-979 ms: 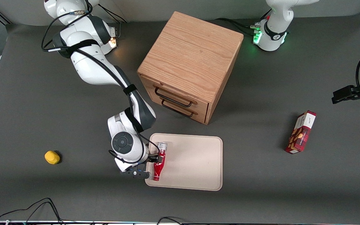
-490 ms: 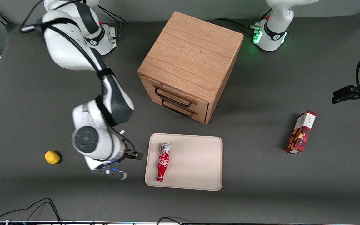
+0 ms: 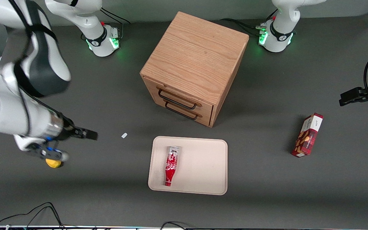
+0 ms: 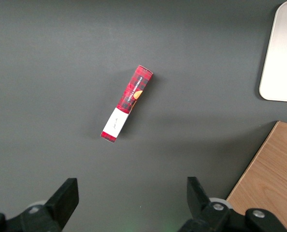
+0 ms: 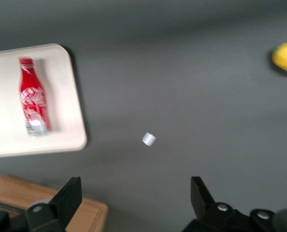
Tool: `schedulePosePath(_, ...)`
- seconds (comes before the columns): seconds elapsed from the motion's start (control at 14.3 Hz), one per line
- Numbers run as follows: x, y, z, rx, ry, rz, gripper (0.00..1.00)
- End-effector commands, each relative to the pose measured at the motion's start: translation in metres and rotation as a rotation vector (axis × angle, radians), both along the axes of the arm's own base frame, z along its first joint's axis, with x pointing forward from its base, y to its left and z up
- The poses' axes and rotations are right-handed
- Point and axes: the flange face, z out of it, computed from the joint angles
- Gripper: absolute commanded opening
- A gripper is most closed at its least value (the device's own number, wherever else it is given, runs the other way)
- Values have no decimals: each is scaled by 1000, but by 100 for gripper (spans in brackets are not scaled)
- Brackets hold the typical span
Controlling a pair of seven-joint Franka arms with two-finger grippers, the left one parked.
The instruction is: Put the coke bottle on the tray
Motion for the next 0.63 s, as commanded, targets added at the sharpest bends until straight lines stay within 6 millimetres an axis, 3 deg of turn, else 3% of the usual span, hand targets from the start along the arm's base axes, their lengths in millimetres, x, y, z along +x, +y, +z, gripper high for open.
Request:
schedulePosePath(0.0,-75,-37,43,-16,0,48,100)
schedulePosePath(0.28,-107,-54,77,-27,14,89,100)
schedulePosePath(0.56,-107,-57,82,-25,5,71,100)
